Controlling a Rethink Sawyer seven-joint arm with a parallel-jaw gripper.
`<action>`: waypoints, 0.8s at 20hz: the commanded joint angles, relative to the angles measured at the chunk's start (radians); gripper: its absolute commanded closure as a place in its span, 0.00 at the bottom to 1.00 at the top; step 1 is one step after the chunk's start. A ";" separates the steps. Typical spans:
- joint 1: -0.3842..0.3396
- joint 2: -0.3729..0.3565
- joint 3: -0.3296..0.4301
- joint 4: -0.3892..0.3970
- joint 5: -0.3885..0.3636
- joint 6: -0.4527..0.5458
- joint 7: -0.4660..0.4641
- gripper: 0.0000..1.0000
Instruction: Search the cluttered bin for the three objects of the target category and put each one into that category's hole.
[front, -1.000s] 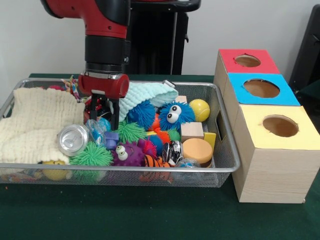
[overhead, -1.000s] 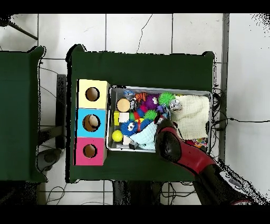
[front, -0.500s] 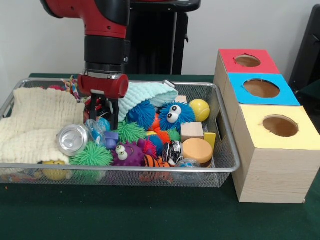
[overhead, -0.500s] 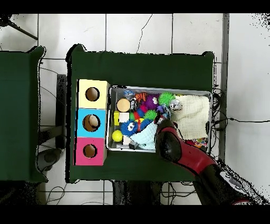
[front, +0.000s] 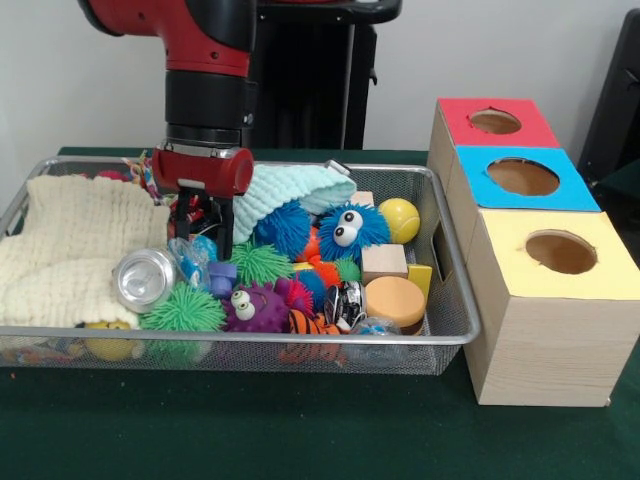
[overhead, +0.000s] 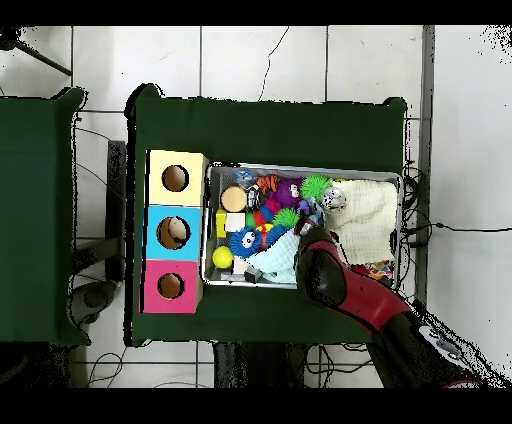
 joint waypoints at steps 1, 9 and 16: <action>-0.005 0.021 0.027 0.009 0.039 -0.037 0.243 0.00; -0.001 0.016 0.023 0.011 0.055 -0.016 0.245 0.00; -0.004 0.015 0.025 0.013 0.056 -0.015 0.244 0.00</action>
